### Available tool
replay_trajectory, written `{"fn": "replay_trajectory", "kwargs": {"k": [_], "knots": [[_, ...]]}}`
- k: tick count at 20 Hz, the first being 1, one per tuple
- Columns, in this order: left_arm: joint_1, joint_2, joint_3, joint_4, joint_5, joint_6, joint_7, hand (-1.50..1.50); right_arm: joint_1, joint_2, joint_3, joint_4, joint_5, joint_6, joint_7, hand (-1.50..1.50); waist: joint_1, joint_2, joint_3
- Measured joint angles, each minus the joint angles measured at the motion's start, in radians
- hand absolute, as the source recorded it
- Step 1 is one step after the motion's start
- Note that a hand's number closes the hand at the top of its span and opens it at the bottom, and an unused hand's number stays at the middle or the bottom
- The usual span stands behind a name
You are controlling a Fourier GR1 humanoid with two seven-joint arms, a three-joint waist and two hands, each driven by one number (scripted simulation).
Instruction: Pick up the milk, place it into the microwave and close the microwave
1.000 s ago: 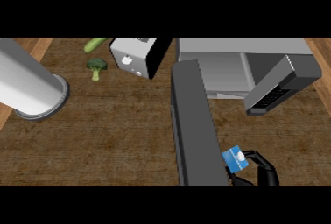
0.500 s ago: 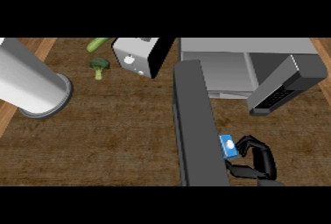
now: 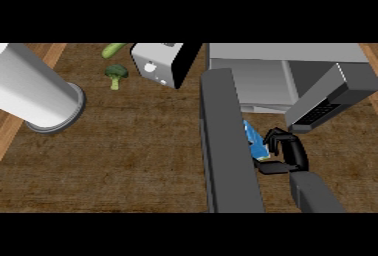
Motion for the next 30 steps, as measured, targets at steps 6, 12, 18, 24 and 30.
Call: {"fn": "replay_trajectory", "kwargs": {"k": [6,12,18,24,30], "knots": [[-0.019,-0.001,0.003,0.006,0.022,0.008,0.019,-1.5,-0.149,-0.022,-0.031,0.078,0.001,-0.016,0.02,1.5,0.001,0.002,0.0],[-0.021,0.014,0.03,0.01,0.038,-0.016,0.016,-1.5,-0.282,-0.056,-0.045,0.161,0.016,-0.035,0.073,1.5,0.014,0.006,0.0],[-0.053,0.021,0.018,0.011,0.047,-0.008,0.03,-1.5,-0.389,-0.095,-0.06,0.228,0.026,-0.059,0.142,1.5,0.035,0.018,0.001],[-0.094,0.034,0.018,0.018,0.058,-0.015,0.019,-1.5,-0.473,-0.133,-0.054,0.261,0.049,-0.108,0.199,1.5,0.059,0.03,0.002],[-0.141,0.061,0.031,0.03,0.08,-0.007,0.027,-1.5,-0.523,-0.165,-0.041,0.281,0.08,-0.24,0.232,1.5,0.081,0.046,0.003]]}}
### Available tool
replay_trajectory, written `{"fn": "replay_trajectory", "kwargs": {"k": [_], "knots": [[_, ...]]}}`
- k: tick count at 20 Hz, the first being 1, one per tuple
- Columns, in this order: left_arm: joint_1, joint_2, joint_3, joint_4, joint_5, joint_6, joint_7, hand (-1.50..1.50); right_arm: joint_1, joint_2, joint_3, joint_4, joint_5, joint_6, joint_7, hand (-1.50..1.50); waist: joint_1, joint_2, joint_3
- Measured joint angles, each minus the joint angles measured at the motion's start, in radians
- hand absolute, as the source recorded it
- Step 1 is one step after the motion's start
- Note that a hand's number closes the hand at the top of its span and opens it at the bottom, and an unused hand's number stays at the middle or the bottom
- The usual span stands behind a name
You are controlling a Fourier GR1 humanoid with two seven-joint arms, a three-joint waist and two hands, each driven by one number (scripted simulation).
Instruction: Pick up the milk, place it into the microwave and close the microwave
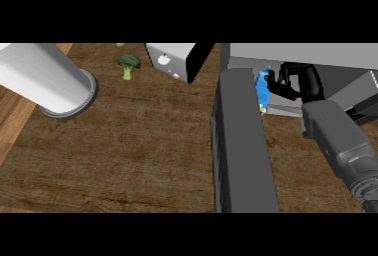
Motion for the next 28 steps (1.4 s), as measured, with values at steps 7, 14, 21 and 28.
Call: {"fn": "replay_trajectory", "kwargs": {"k": [7,14,21,28], "knots": [[-0.035,0.022,-0.001,-0.002,0.018,0.005,0.013,-1.5,-0.045,-0.036,-0.008,0.023,0.005,-0.072,0.049,1.5,0.03,0.018,0.002],[-0.067,0.046,0.007,0.006,0.035,0.013,0.024,-1.5,-0.063,-0.067,-0.017,0.033,0.005,-0.118,0.065,1.5,0.052,0.033,0.004],[-0.093,0.061,0.01,0.015,0.042,0.018,0.032,-1.5,-0.077,-0.097,-0.025,0.039,0.002,-0.128,0.074,1.5,0.068,0.044,0.005],[-0.117,0.077,0.021,0.019,0.034,0.029,0.04,-1.5,-0.082,-0.11,-0.032,0.046,0.0,-0.134,0.079,1.5,0.084,0.054,0.007]]}}
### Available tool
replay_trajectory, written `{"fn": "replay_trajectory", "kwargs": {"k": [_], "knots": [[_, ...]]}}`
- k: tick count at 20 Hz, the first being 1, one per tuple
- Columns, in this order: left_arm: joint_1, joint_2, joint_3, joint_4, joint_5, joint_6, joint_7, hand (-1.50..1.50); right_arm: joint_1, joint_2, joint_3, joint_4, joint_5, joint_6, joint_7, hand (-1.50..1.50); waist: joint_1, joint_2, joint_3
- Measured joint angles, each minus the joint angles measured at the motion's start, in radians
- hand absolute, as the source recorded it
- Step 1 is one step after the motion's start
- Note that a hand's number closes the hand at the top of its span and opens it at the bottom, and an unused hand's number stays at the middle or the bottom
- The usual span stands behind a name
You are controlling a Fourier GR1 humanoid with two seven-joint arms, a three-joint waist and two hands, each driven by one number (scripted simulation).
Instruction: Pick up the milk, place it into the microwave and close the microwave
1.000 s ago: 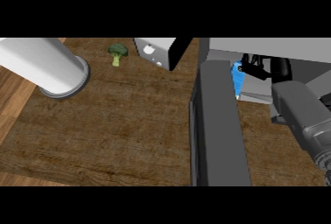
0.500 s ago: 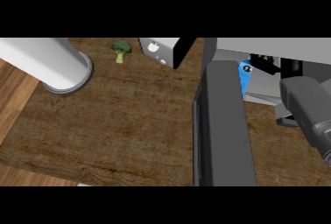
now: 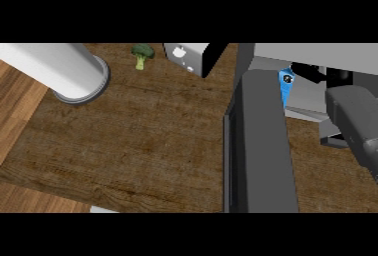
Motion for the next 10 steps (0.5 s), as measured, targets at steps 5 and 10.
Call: {"fn": "replay_trajectory", "kwargs": {"k": [5,10], "knots": [[-0.014,0.013,0.005,0.002,-0.018,0.003,0.007,-1.5,-0.011,-0.015,-0.002,0.0,0.001,0.002,0.003,1.5,0.005,0.004,0.001],[-0.027,0.023,0.006,0.01,-0.03,0.004,0.012,-1.5,-0.011,-0.033,0.01,0.009,0.017,-0.03,0.015,-1.5,0.011,0.009,-0.002]]}}
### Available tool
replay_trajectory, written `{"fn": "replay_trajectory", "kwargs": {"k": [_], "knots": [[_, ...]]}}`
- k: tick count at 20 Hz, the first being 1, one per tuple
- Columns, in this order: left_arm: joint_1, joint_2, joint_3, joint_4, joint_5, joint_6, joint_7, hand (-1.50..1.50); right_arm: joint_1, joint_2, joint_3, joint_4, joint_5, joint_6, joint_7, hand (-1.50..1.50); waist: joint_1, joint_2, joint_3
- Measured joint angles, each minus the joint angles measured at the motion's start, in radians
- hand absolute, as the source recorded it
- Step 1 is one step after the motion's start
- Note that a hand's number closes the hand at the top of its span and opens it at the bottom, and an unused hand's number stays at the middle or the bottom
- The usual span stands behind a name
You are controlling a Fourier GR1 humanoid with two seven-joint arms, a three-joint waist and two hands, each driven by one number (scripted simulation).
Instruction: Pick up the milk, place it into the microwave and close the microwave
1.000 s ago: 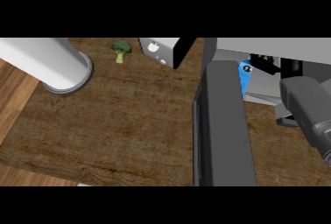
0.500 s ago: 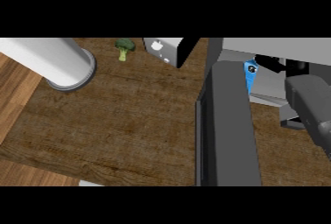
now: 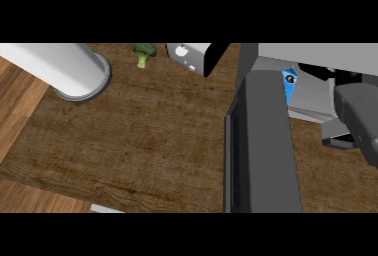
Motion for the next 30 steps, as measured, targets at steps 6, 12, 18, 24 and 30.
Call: {"fn": "replay_trajectory", "kwargs": {"k": [6,12,18,24,30], "knots": [[-0.016,0.011,0.001,0.013,-0.008,0.0,0.005,-1.5,-0.037,0.062,-0.028,-0.015,-0.031,0.077,-0.014,-1.5,0.012,-0.009,0.001],[-0.036,0.021,-0.006,0.029,-0.019,-0.002,0.013,-1.5,-0.085,0.12,0.024,0.013,0.022,0.084,0.053,-1.5,0.019,-0.017,-0.004],[-0.053,0.026,-0.016,0.047,-0.023,0.001,0.025,-1.5,-0.132,0.159,0.044,0.021,0.046,0.028,0.109,-1.5,0.002,-0.027,-0.007],[-0.066,0.032,-0.03,0.063,-0.035,0.003,0.042,-1.5,-0.154,0.191,0.052,0.016,0.064,-0.013,0.11,-1.5,-0.023,-0.029,-0.004],[-0.064,0.015,-0.059,0.086,-0.055,-0.003,0.047,-1.5,-0.154,0.214,0.028,0.007,0.053,-0.067,0.1,-1.5,-0.047,-0.029,-0.004]]}}
